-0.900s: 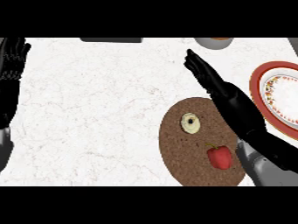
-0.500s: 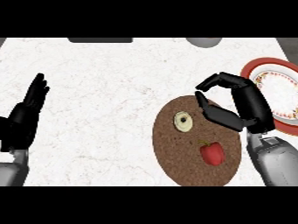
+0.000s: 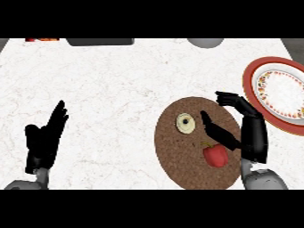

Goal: Pick the cupcake from the placemat and place it in the plate

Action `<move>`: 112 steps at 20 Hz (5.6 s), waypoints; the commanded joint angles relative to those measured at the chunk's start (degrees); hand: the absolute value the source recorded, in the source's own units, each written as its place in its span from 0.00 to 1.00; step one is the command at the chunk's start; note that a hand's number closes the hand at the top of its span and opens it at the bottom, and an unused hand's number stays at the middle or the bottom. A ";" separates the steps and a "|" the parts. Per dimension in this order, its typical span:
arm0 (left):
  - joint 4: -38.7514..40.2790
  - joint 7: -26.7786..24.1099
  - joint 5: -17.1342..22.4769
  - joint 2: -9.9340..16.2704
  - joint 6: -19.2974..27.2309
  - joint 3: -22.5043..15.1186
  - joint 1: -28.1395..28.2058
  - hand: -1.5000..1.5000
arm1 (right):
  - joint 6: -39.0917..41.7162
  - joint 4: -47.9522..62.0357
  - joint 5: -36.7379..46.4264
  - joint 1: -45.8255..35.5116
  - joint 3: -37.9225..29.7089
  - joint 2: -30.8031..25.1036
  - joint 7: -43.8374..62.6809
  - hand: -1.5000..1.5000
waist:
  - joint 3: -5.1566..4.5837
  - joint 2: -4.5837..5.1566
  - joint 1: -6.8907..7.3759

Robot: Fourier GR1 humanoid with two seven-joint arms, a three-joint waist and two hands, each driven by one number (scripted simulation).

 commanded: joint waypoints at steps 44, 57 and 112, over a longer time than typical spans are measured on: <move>-2.33 7.46 -9.09 -8.49 -3.21 3.04 -0.55 0.50 | 41.70 10.16 29.67 -13.51 6.36 2.62 40.62 0.00 | -0.09 -0.16 1.59; -3.83 7.51 -11.83 -9.80 -4.22 4.85 0.16 0.50 | 40.92 13.99 34.09 -10.25 5.65 0.67 29.63 1.00 | -0.08 -0.18 1.45; -0.88 6.96 -13.02 -11.56 -7.91 7.27 -4.47 0.50 | 26.34 62.90 32.50 -34.21 -24.59 -31.59 -20.64 1.00 | 0.03 0.78 3.73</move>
